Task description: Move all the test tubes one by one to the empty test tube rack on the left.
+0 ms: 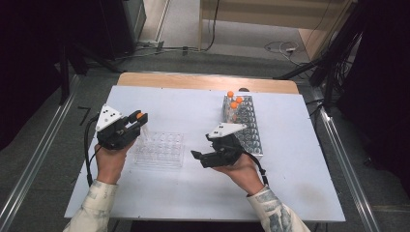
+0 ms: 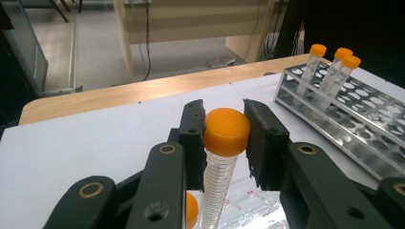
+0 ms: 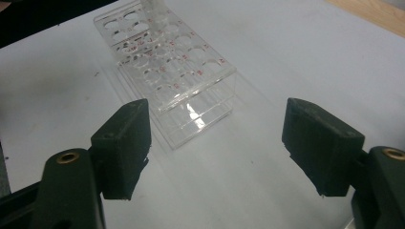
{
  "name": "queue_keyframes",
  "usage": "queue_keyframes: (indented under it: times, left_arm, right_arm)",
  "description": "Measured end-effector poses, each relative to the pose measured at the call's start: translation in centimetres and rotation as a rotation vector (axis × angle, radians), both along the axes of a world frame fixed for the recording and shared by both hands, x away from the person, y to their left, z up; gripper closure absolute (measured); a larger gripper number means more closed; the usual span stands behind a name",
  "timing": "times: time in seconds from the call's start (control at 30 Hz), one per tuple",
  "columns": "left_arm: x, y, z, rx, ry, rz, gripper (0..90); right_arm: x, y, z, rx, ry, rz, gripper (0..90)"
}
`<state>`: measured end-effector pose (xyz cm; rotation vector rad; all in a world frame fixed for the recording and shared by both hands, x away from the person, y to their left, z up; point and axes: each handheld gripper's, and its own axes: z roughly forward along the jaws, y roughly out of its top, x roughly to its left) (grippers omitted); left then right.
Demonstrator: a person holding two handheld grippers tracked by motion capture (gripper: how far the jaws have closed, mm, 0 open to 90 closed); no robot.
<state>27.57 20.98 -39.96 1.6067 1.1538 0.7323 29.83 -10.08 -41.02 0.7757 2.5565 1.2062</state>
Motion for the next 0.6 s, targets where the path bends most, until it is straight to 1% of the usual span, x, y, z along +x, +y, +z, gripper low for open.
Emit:
queue_keyframes:
  times: [0.1, 0.17, 0.23, 0.3, 0.33, 0.53, 0.6]
  left_arm:
    - [0.1, 0.0, -0.3, 0.001, 0.016, -0.003, 70.7]
    - [0.1, -0.1, -0.5, 0.010, 0.027, -0.006, 70.6]
    - [0.2, -0.2, -0.8, 0.030, 0.042, -0.004, 70.5]
    - [0.3, -0.2, -1.1, 0.029, 0.057, -0.002, 70.5]
    - [0.3, -0.3, -1.2, 0.036, 0.063, 0.000, 70.5]
    - [0.3, -0.4, -1.7, 0.055, 0.091, 0.005, 70.1]
    - [0.3, -0.4, -1.7, 0.054, 0.098, 0.010, 69.9]
  right_arm:
    - [0.0, 0.0, 0.0, 0.003, -0.001, -0.001, 23.7]
    - [0.0, -0.1, 0.0, 0.003, 0.001, -0.004, 23.7]
    - [0.1, -0.1, 0.0, 0.001, -0.001, -0.004, 23.7]
    - [0.1, -0.1, 0.0, 0.002, -0.002, -0.002, 23.7]
    - [0.0, -0.1, 0.1, 0.001, -0.002, -0.003, 23.7]
    - [0.1, -0.1, 0.1, 0.002, 0.000, -0.005, 23.7]
    - [0.1, -0.1, 0.1, 0.001, 0.000, -0.006, 23.7]
